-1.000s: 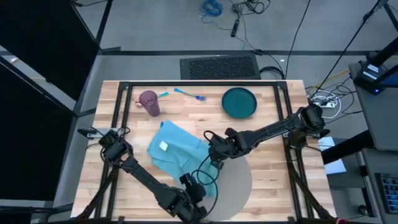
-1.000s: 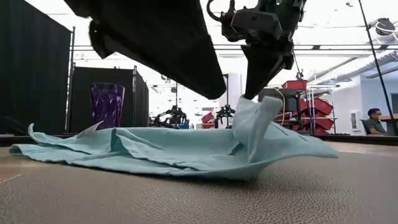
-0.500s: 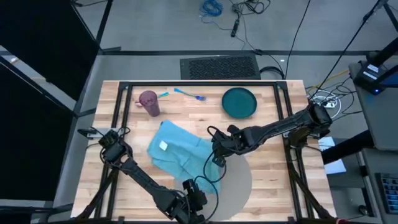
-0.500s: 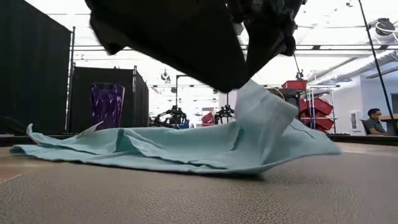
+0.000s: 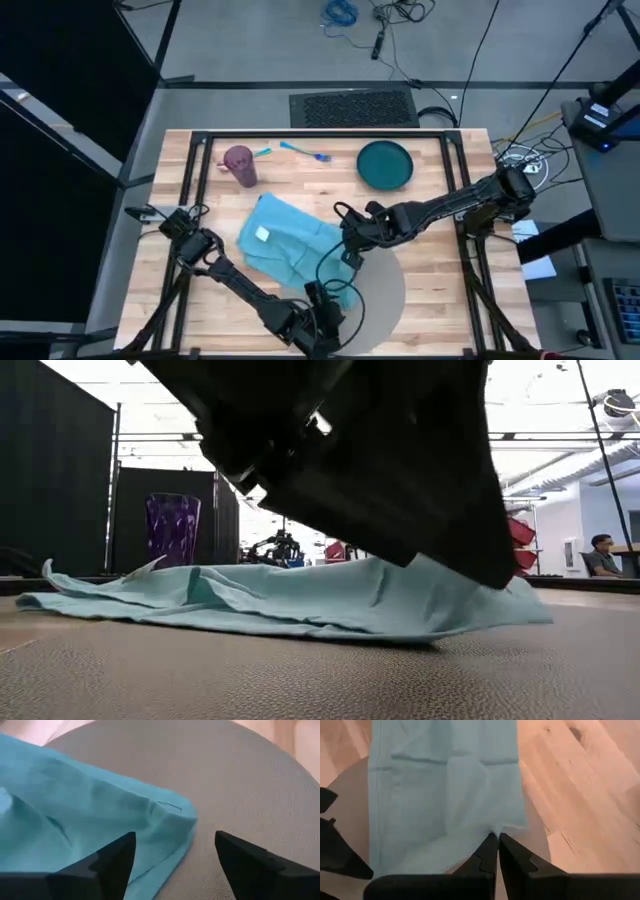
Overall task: Set table place
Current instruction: Fold the blue napkin
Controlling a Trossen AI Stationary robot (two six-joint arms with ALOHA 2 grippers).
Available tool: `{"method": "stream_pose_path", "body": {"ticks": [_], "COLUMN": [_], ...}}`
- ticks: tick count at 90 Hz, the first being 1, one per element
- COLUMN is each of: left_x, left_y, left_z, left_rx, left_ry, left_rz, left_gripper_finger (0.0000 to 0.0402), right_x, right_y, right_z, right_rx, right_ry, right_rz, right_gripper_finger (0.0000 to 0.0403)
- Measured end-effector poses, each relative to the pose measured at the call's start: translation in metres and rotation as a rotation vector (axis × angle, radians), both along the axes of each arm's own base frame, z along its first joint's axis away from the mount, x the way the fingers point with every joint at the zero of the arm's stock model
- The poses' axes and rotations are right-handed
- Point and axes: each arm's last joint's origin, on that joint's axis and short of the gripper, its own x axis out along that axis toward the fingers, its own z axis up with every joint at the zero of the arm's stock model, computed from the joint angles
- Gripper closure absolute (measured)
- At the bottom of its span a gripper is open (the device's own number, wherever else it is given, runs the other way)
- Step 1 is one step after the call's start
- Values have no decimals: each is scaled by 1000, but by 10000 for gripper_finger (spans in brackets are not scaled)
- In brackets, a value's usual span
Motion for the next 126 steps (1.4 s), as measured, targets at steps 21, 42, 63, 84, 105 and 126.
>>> {"method": "stream_pose_path", "body": {"ticks": [21,42,63,84,105,126], "left_x": [7,12,12,12,17,25], "left_y": [-1,0,2,2,1,12], "left_z": [-13,-27,-27,-26,-21,-22], "left_rx": [-105,-29,77,147,175,137], "left_ry": [44,29,19,2,-74,-54], "left_rz": [-68,-77,-74,-66,-45,-43], "left_gripper_finger": [141,141,141,141,141,141], "right_x": [0,0,0,0,0,0], "right_y": [0,0,0,0,0,0], "right_z": [0,0,0,0,0,0], "right_rx": [-1,-1,-2,-3,-5,-5], "right_ry": [1,1,4,3,4,4], "right_rz": [3,4,4,7,10,10], "right_gripper_finger": [403,403,403,403,403,403]}}
